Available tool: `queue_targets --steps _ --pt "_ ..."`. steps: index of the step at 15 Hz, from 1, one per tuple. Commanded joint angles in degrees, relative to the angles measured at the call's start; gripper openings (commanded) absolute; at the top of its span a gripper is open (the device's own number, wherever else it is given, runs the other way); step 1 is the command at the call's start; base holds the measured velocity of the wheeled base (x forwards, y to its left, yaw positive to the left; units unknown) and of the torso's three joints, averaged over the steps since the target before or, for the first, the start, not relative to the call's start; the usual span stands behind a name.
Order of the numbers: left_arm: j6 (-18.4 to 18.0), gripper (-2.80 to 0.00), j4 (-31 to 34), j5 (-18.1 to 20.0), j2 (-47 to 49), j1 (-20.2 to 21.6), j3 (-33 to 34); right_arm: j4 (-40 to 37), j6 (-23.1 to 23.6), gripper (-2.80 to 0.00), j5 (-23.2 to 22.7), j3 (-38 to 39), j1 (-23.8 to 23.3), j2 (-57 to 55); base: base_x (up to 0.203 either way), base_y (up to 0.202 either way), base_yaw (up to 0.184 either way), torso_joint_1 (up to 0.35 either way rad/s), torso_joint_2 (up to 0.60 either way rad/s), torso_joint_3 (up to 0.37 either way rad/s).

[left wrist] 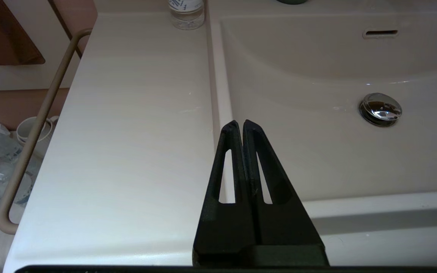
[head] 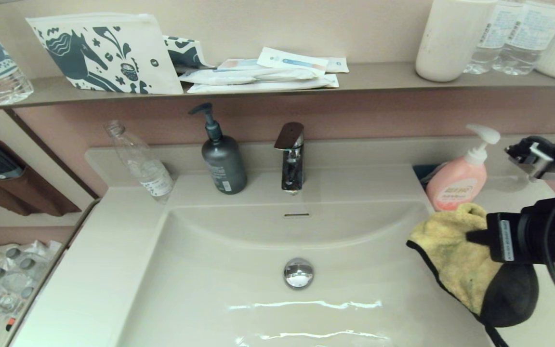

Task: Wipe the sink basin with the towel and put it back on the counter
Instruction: Wipe the sink

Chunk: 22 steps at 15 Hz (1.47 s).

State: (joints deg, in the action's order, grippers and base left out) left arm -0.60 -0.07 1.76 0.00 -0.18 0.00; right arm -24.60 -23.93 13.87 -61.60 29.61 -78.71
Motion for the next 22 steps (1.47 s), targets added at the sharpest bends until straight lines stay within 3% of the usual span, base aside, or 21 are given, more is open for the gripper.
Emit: queue_targets --steps 1,14,16,20,22 --pt "0.0 -2.8 0.0 0.0 0.1 0.0 0.0 1.2 -1.4 -2.8 1.5 0.1 3.2 -6.7 0.0 0.0 0.0 0.0 0.0 0.0" --pt "0.0 -2.8 0.0 0.0 0.1 0.0 0.0 13.9 -13.8 -2.8 4.7 -0.1 8.9 -32.6 0.0 0.0 0.0 0.0 0.0 0.0" --pt "0.0 -2.8 0.0 0.0 0.1 0.0 0.0 14.3 -15.0 -2.8 7.7 0.4 8.9 -35.0 0.0 0.0 0.0 0.0 0.0 0.0" --pt "0.0 -2.8 0.0 0.0 0.1 0.0 0.0 18.9 -15.3 -2.8 7.7 2.3 9.9 -38.9 0.0 0.0 0.0 0.0 0.0 0.0" --pt "0.0 -2.8 0.0 0.0 0.1 0.0 0.0 20.9 -17.7 -2.8 7.3 2.3 11.2 -40.9 0.0 0.0 0.0 0.0 0.0 0.0"
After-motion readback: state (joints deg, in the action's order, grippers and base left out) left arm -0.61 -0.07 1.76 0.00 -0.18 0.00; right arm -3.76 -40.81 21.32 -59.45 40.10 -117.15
